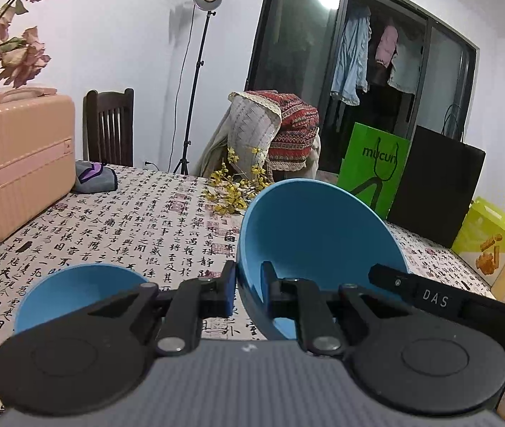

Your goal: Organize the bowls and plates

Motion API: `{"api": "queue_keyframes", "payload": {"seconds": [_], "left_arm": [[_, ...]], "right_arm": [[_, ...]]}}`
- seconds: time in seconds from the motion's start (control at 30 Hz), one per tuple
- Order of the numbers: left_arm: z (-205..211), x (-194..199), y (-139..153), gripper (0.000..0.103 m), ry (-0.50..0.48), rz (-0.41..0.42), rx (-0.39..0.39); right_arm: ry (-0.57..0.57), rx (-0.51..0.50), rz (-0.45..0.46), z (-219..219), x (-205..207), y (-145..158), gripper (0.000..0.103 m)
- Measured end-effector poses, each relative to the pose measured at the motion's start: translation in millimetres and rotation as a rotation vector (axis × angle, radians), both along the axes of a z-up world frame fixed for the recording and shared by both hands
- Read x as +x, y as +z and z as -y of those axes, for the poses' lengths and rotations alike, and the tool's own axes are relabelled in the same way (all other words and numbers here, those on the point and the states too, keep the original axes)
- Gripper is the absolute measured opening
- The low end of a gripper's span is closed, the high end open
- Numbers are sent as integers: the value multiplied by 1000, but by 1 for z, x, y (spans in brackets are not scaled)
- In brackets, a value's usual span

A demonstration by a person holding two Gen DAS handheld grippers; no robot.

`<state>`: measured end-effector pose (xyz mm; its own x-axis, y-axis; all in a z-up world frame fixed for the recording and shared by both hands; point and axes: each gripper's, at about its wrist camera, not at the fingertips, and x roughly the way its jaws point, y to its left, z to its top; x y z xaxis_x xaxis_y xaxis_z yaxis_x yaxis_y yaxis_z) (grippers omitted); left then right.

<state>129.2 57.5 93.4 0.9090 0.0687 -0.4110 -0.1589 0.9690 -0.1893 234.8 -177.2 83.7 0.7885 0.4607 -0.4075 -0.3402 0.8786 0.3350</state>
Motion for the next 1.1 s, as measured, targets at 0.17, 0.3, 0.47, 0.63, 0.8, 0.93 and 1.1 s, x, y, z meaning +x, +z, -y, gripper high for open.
{"api": "queue_keyframes", "payload": {"seconds": [0.17,0.3,0.47,0.63,0.8,0.93,1.1], "left_arm": [[-3,-6,0,14,9,6,-1],[-6,-10,1,14,18,9,-5],[-10,-15,1,14,31,8,-15],[-16,-19,0,14,43,11,-24],[-24,-23,-1,14,55,14,-39],[-31,-27,0,14,64,21,-49],[-40,-31,-1,14,75,28,-65]], "right_arm": [[9,2,2,-5,-2,1,9],[16,1,4,-10,-5,2,9],[30,1,2,-16,-7,2,9],[43,1,-6,-22,-8,2,9],[55,-5,-7,-29,-9,2,9],[66,-5,-3,-37,-11,3,9],[79,-3,-2,-45,-13,4,9]]}}
